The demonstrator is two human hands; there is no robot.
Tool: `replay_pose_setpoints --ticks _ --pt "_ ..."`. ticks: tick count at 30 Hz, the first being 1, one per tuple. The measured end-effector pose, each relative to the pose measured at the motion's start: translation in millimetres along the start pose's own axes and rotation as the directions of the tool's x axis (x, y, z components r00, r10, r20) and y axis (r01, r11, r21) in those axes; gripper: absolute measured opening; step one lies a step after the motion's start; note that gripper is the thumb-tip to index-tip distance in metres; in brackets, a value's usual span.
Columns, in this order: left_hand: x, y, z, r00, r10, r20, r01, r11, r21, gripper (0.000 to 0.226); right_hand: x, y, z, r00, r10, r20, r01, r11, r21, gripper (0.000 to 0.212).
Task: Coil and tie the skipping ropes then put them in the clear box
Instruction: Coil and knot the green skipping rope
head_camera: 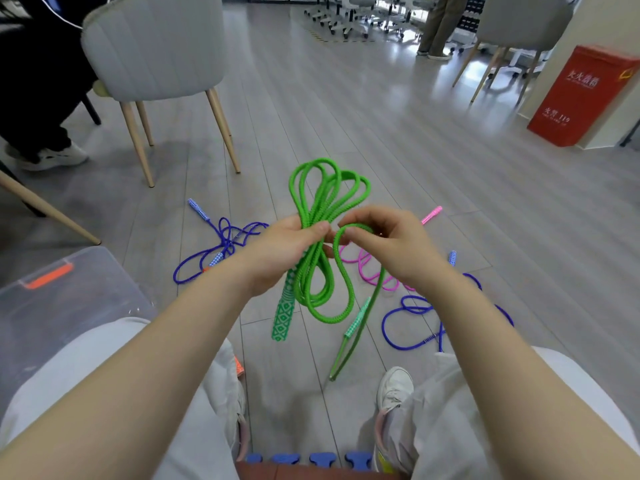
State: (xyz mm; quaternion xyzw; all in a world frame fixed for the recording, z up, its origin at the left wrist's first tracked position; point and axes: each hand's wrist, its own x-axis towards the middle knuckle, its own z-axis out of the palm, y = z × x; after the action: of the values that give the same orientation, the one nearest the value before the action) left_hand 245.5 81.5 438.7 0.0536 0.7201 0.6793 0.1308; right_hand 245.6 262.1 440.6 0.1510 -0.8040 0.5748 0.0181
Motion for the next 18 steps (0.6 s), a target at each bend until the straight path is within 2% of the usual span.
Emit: replay_pose_setpoints --ticks 2,9,14,18 --pt "-1.6 0.1 3.9 0.998 -0.027 0.061 0.032 0.995 -0.091 0.021 0.1 0.3 3.9 1.0 -0.009 -0.027 0.01 0.999 0.033 0.016" --pt "-3.2 -0.4 6.6 0.986 -0.078 0.148 0.117 0.953 -0.279 0.02 -0.1 10.4 9.8 0.979 -0.075 -0.187 0.038 0.98 -0.198 0.011" --pt "-0.3 -6.0 5.9 0.97 -0.122 0.208 0.161 0.97 -0.183 0.025 -1.0 16.1 11.3 0.974 -0.078 -0.212 -0.008 0.926 -0.378 0.01" --pt "0.3 -5.2 3.8 0.989 -0.054 0.139 0.056 0.998 -0.012 0.017 -0.5 14.5 5.8 0.98 -0.006 -0.2 -0.073 0.919 -0.387 0.026"
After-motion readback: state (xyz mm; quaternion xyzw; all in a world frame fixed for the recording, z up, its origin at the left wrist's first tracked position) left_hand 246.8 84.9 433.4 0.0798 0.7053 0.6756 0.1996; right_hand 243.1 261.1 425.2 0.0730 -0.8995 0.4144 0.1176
